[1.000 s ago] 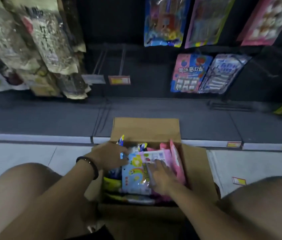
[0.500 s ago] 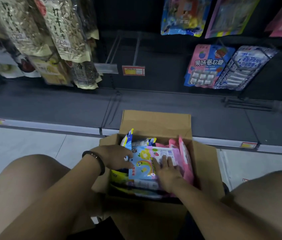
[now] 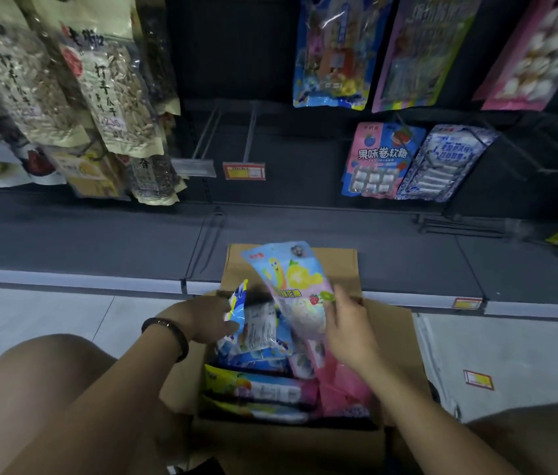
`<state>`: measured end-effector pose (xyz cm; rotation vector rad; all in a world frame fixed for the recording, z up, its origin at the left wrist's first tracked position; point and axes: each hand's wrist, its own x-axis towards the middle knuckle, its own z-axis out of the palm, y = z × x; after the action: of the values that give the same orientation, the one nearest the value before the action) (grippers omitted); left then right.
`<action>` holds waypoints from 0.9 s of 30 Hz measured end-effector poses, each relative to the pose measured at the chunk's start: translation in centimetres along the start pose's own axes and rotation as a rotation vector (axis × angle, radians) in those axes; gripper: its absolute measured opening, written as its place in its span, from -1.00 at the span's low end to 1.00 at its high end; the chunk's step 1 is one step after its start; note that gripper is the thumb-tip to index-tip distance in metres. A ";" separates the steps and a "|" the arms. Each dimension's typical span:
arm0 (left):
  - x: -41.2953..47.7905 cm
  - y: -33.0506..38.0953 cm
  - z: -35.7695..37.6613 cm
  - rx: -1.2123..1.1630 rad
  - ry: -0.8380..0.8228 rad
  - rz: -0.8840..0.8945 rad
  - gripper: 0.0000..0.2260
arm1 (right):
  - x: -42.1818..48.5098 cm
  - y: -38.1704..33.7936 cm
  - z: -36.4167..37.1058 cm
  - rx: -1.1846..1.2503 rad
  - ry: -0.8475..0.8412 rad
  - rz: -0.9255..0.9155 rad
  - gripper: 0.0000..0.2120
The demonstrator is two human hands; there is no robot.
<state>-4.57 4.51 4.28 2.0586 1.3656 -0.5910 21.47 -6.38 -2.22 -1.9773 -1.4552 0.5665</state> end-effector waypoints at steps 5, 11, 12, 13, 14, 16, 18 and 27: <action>-1.6 4.2 -1.0 -0.819 0.193 0.249 -0.68 | 0.3 -2.8 -3.5 0.481 0.017 0.055 -0.79; -0.9 5.3 -0.9 -1.215 0.359 0.342 -0.80 | 0.3 -5.1 -5.2 0.663 0.015 0.083 -0.83; -1.1 5.6 -1.0 -1.236 0.371 0.356 -0.78 | 0.2 -5.1 -5.3 0.640 0.057 0.061 -0.81; -1.3 6.0 -1.1 -1.236 0.387 0.370 -0.76 | 0.3 -5.0 -5.6 0.613 0.091 0.035 -0.73; -1.5 6.2 -1.1 -1.228 0.408 0.385 -0.75 | 0.2 -5.0 -5.9 0.605 0.108 0.023 -0.57; -1.7 6.8 -1.2 -1.230 0.435 0.380 -0.77 | -0.3 -5.5 -7.0 0.648 0.139 0.005 -0.21; -2.0 7.6 -1.2 -1.231 0.439 0.383 -0.77 | -0.5 -6.2 -8.5 0.663 0.150 -0.041 -0.10; -5.9 14.6 -7.0 -1.274 0.691 0.509 -0.73 | 0.7 -10.1 -17.2 0.674 0.240 -0.171 -0.24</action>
<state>6.99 1.09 16.58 1.3582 0.9744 1.0561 25.96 -7.43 17.16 -1.3267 -1.0812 0.6168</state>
